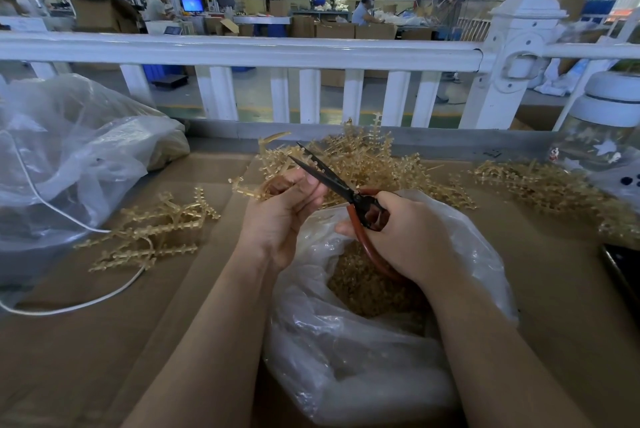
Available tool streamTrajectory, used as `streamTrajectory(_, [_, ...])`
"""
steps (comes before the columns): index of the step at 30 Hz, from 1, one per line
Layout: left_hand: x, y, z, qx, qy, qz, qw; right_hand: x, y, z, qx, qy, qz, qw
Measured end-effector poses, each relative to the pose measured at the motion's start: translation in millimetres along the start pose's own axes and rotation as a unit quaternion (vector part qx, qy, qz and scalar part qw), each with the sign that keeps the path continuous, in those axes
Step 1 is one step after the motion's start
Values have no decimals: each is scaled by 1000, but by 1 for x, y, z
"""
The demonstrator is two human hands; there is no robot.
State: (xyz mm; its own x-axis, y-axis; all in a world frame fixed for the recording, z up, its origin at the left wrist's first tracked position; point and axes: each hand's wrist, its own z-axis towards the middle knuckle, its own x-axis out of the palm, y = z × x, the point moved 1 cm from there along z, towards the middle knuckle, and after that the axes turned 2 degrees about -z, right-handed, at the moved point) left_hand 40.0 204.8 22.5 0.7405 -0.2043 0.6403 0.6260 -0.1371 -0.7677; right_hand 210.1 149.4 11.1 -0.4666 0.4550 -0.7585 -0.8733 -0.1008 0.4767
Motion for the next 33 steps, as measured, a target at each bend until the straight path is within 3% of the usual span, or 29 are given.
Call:
streamTrajectory(24, [-3, 1, 2, -21, -4, -1, 1000, 5, -9, 2, 40, 57, 78, 994])
streamTrajectory(33, [0, 2, 1, -18, -31, 12, 999, 6, -9, 0, 26, 46, 54, 997])
